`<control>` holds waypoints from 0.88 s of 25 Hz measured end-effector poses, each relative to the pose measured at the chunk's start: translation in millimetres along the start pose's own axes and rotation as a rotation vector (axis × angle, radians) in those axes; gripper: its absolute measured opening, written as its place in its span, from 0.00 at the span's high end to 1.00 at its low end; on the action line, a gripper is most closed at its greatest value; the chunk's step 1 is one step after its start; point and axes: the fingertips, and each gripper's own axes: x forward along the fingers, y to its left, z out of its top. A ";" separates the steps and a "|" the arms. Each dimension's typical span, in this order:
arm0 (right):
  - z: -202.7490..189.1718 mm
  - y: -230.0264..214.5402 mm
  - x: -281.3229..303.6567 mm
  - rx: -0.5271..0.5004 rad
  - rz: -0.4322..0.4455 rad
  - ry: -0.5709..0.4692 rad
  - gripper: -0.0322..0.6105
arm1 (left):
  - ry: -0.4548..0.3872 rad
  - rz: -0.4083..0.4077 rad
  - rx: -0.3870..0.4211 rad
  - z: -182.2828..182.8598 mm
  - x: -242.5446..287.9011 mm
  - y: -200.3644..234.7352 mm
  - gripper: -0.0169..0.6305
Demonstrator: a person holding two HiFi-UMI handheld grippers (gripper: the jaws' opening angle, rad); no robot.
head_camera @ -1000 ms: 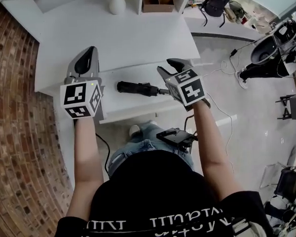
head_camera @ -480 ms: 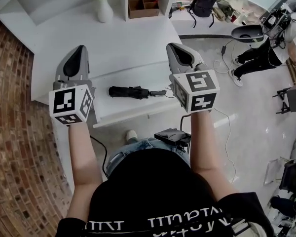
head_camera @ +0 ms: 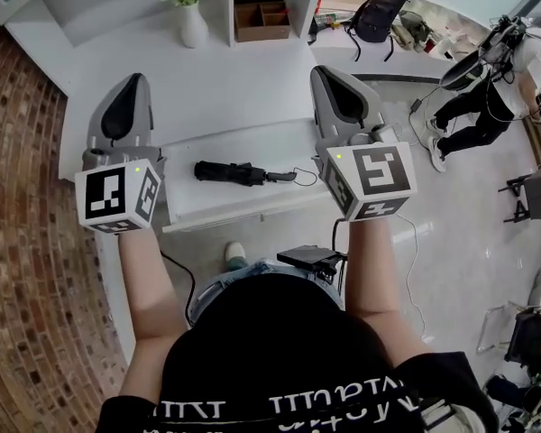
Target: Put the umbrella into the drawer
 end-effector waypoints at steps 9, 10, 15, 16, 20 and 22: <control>1.7 -9.1 -7.6 -0.031 -0.032 -0.028 0.94 | -0.025 0.017 0.006 11.6 -2.8 -3.9 0.98; -1.1 -10.3 -7.5 -0.032 -0.037 -0.017 0.94 | -0.024 0.015 0.006 11.0 -2.3 -5.1 0.98; -2.6 -14.3 -7.7 -0.017 -0.047 -0.010 0.94 | -0.023 0.012 -0.006 9.5 -0.4 -7.3 0.98; -1.9 -14.7 -7.3 -0.015 -0.047 -0.012 0.94 | -0.026 0.013 -0.012 9.7 0.1 -7.3 0.98; -1.6 -14.8 -5.8 0.002 -0.042 -0.013 0.94 | -0.038 0.015 -0.030 11.2 0.7 -6.7 0.98; -0.1 -14.0 -4.8 -0.002 -0.039 -0.018 0.94 | -0.039 0.018 -0.030 12.0 0.1 -4.6 0.98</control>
